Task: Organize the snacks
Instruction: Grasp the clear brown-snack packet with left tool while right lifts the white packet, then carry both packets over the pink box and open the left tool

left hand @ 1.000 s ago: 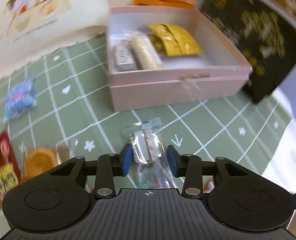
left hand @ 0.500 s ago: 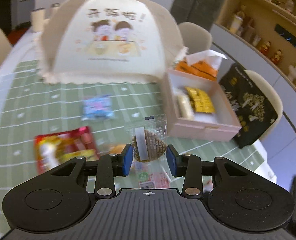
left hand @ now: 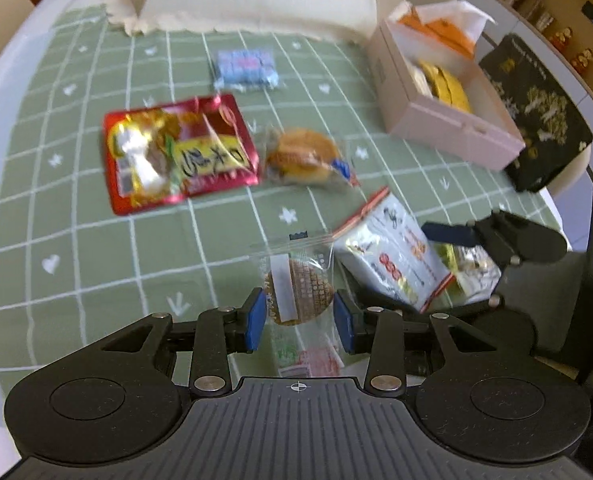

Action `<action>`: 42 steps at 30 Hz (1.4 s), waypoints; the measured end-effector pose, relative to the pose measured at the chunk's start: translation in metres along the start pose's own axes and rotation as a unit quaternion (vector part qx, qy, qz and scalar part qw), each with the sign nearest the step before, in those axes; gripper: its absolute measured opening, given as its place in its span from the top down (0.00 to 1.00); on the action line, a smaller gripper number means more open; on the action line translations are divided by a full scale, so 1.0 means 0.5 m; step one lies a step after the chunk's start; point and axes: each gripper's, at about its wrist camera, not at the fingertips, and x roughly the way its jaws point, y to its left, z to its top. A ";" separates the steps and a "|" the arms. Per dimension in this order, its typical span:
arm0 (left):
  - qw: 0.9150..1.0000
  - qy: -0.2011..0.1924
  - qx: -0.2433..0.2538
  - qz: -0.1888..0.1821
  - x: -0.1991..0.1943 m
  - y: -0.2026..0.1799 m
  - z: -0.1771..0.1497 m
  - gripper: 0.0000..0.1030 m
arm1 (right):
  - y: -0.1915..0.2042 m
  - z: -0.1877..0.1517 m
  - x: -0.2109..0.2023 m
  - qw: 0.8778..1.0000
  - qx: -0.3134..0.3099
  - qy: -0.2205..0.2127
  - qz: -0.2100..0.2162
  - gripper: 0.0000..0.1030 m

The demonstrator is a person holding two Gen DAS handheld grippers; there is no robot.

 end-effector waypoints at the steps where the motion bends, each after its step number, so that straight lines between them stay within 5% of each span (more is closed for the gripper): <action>1: 1.000 0.003 0.002 -0.001 0.006 -0.003 -0.004 0.59 | -0.011 0.002 0.004 1.000 0.017 0.007 0.010 0.18; 7: 1.000 0.022 0.014 0.005 0.036 -0.013 -0.008 0.59 | -0.057 0.013 0.006 0.995 0.080 0.025 0.048 0.16; 10: 0.999 0.030 0.019 0.003 0.046 -0.016 -0.006 0.59 | -0.066 0.021 -0.007 0.994 0.090 0.032 0.055 0.26; 19: 0.997 0.027 0.069 -0.023 0.029 -0.069 0.009 0.60 | -0.111 0.034 -0.156 0.995 0.089 -0.031 0.029 0.26; 24: 0.987 -0.078 0.105 -0.090 -0.112 -0.133 0.104 0.60 | -0.194 0.060 -0.306 0.987 0.093 -0.123 -0.050 0.26; 29: 0.952 -0.232 0.161 -0.120 -0.240 -0.215 0.295 0.60 | -0.287 0.095 -0.422 0.959 0.141 -0.210 -0.130 0.26; 32: 0.939 -0.280 0.160 -0.123 -0.238 -0.265 0.394 0.60 | -0.323 0.092 -0.447 0.946 0.160 -0.222 -0.173 0.26; 37: 0.949 -0.245 0.123 -0.154 -0.090 -0.333 0.497 0.59 | -0.363 0.048 -0.425 0.945 0.187 -0.189 -0.189 0.26; 42: 0.970 -0.153 0.120 -0.144 0.139 -0.387 0.485 0.59 | -0.374 0.003 -0.379 0.952 0.193 -0.145 -0.189 0.26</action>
